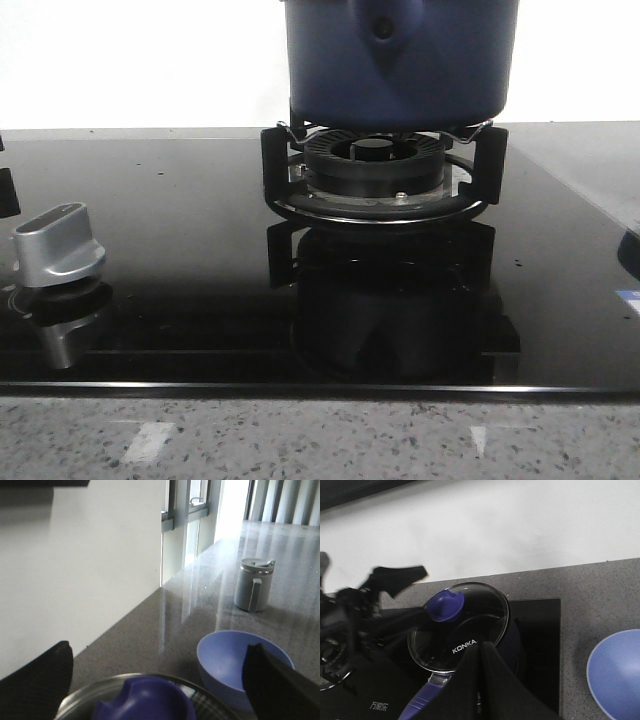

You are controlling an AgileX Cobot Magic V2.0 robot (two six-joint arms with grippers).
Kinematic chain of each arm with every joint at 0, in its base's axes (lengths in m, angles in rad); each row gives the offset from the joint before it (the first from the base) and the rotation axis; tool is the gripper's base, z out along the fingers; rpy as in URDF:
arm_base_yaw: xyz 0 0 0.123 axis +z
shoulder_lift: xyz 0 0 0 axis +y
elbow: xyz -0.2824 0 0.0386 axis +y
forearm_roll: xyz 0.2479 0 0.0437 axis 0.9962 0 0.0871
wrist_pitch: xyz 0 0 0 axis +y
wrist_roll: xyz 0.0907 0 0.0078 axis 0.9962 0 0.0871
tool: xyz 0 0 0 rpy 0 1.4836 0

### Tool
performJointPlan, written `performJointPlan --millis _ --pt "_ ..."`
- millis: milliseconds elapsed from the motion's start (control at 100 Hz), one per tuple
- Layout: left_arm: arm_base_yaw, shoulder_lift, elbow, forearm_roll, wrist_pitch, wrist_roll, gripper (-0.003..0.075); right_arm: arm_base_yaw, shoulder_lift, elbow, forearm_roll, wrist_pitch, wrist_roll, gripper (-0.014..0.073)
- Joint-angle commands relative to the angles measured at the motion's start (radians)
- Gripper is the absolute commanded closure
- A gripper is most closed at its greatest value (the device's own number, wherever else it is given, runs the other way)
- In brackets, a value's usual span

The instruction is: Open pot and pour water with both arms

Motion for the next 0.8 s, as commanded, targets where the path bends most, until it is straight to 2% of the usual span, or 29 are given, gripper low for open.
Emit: performJointPlan --millis 0,100,170,260,320,440,520,640,790 --pt "0.036 -0.103 -0.04 -0.098 0.045 -0.03 0.0113 0.002 -0.006 -0.019 0.004 -0.067 -0.038 0.0662" --pt "0.098 -0.173 -0.04 -0.059 0.106 -0.106 0.0143 0.002 -0.006 -0.017 -0.01 -0.067 -0.087 0.0662" --pt "0.15 -0.23 -0.038 -0.022 0.144 -0.159 0.0227 0.002 -0.014 -0.007 -0.02 -0.079 -0.113 0.0662" --pt "0.216 -0.317 -0.038 0.093 0.166 -0.243 0.0407 0.002 -0.045 0.047 -0.029 -0.137 -0.131 0.0662" --pt "0.258 -0.384 -0.038 0.212 0.166 -0.335 0.0556 0.002 -0.078 0.11 -0.03 -0.182 -0.157 0.0662" --pt "0.307 -0.507 -0.015 0.453 0.166 -0.489 0.0738 0.002 -0.157 0.265 -0.04 -0.279 -0.216 0.0662" --pt "0.311 -0.603 0.052 0.553 0.145 -0.524 0.0741 0.002 -0.236 0.413 -0.042 -0.388 -0.247 0.0662" --pt "0.311 -0.743 0.215 0.558 0.062 -0.524 0.0741 0.002 -0.365 0.635 -0.042 -0.6 -0.253 0.0662" --pt "0.311 -0.935 0.522 0.551 -0.178 -0.524 0.0741 0.002 -0.511 0.829 -0.042 -0.747 -0.253 0.0662"
